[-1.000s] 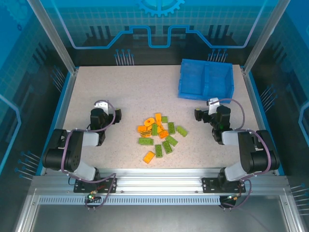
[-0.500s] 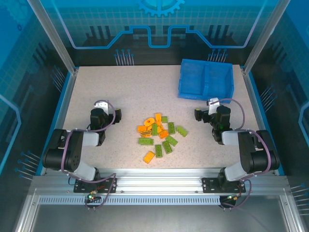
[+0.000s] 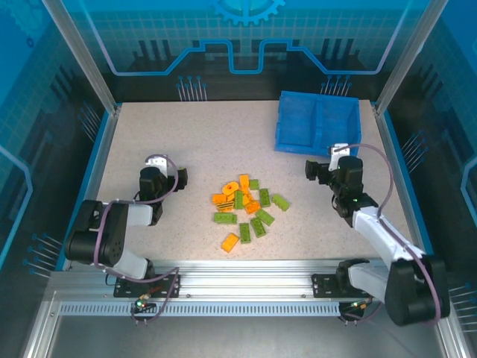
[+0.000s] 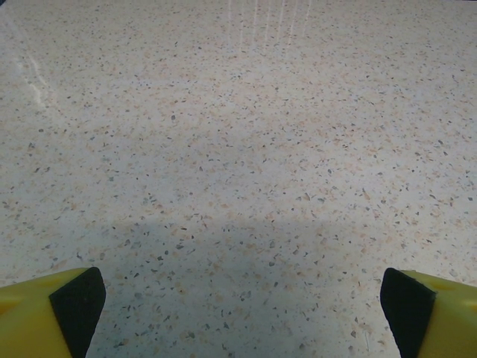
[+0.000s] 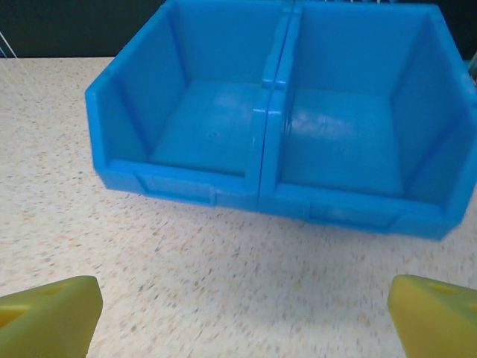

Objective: Sort the legos into containers by color

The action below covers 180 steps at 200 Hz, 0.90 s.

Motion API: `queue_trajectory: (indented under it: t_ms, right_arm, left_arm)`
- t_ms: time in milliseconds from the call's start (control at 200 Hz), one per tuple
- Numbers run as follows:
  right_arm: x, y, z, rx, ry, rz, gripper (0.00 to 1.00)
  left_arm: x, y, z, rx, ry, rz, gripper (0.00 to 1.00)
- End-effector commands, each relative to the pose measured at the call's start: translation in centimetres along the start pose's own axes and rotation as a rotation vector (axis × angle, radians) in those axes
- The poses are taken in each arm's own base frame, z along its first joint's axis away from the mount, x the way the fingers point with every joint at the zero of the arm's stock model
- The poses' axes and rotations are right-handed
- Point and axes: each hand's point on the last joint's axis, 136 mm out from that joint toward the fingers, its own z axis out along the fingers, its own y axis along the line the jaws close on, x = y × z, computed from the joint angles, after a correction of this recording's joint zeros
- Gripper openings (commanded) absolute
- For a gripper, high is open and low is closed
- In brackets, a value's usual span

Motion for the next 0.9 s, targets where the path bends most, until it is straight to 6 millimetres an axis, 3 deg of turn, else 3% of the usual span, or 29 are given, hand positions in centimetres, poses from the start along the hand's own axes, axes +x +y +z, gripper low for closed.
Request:
queue_trajectory:
  t_ms: [0,105,230,260,430,565,695,895]
  right_arm:
    - [3.5,1.2,-3.4,-0.002,0.268,0.245,1.0]
    - [5.1,5.1,-5.7,-0.126,0.461,0.34,1.0]
    - [7.3,8.3,-6.9,-0.177,0.635,0.27,1.0]
    - [6.5,9.1,-6.9,-0.193,0.639,0.245,1.0]
    - [8.9,11.0,-5.1,-0.19,0.739,0.027,1.0]
    - [11.1,11.2,-2.3,-0.18,0.768,-0.187,0.96]
    - [13.2,12.3,-0.4,-0.216,0.85,-0.273,0.85]
    - [15.9,12.8,0.8,-0.233,0.931,-0.288,0.58]
  left_arm:
    - [-3.8,-1.0,-1.7,-0.023,-0.027,0.025,0.99]
    - [-6.0,-3.1,-4.6,-0.004,0.012,-0.038,0.99]
    - [-7.9,-7.2,-8.5,0.107,0.072,-0.046,0.99]
    - [-8.0,-8.4,-9.4,0.151,0.102,-0.038,0.99]
    - [-7.7,-14.8,-15.0,0.481,0.224,0.096,0.99]
    - [-6.0,-17.5,-19.1,0.7,0.3,0.296,0.99]
    - [-5.1,-18.8,-20.3,0.777,0.283,0.428,0.99]
    - [-4.7,-19.0,-20.2,0.78,0.283,0.417,0.99]
